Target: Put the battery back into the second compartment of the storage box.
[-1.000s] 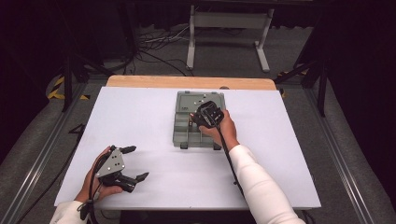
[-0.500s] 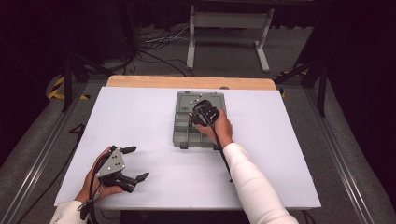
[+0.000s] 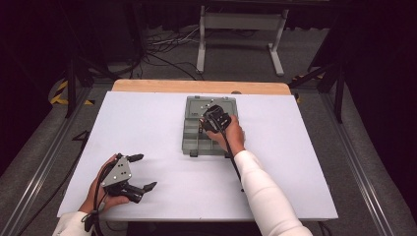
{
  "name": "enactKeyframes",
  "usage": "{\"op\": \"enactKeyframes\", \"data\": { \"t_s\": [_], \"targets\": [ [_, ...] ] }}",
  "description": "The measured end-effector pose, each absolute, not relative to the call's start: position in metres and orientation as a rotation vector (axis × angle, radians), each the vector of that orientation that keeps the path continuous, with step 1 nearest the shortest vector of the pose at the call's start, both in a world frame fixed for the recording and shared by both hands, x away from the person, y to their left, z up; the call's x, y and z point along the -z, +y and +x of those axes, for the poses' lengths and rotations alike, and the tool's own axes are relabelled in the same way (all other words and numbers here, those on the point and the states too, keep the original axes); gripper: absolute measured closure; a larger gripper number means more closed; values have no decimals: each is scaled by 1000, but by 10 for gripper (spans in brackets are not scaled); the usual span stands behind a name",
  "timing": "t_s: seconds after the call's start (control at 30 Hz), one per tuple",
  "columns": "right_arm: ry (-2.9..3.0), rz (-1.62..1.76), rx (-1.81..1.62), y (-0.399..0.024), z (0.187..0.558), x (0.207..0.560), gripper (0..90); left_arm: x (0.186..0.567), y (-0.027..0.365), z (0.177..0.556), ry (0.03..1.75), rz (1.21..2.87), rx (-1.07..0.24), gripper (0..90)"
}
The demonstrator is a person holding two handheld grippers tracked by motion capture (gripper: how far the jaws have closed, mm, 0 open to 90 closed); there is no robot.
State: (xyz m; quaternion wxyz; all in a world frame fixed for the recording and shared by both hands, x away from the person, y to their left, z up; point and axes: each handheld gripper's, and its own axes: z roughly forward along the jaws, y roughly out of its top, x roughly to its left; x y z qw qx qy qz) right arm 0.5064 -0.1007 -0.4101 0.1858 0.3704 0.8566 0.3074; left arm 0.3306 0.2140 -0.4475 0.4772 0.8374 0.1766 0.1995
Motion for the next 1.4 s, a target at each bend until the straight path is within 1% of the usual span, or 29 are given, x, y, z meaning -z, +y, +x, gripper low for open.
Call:
{"op": "enactKeyframes", "data": {
  "t_s": [0.57, 0.7, 0.77, 0.8, 1.0, 1.4],
  "targets": [
    [2412, 1053, -847, -99, 507, 413, 774, 447, 214, 330, 425, 2051, -490, 34],
    [2417, 1051, -847, -99, 507, 414, 761, 448, 213, 330, 428, 2053, -488, 34],
    [2409, 1032, -857, -97, 505, 412, 723, 448, 212, 330, 426, 2050, -484, 35],
    [2408, 1024, -856, -97, 505, 411, 721, 447, 212, 330, 430, 2046, -485, 36],
    [2418, 941, -886, -96, 500, 406, 721, 447, 213, 331, 436, 2042, -478, 37],
    [2387, 900, -985, -105, 494, 396, 720, 449, 211, 333, 452, 2038, -458, 44]
  ]
}}
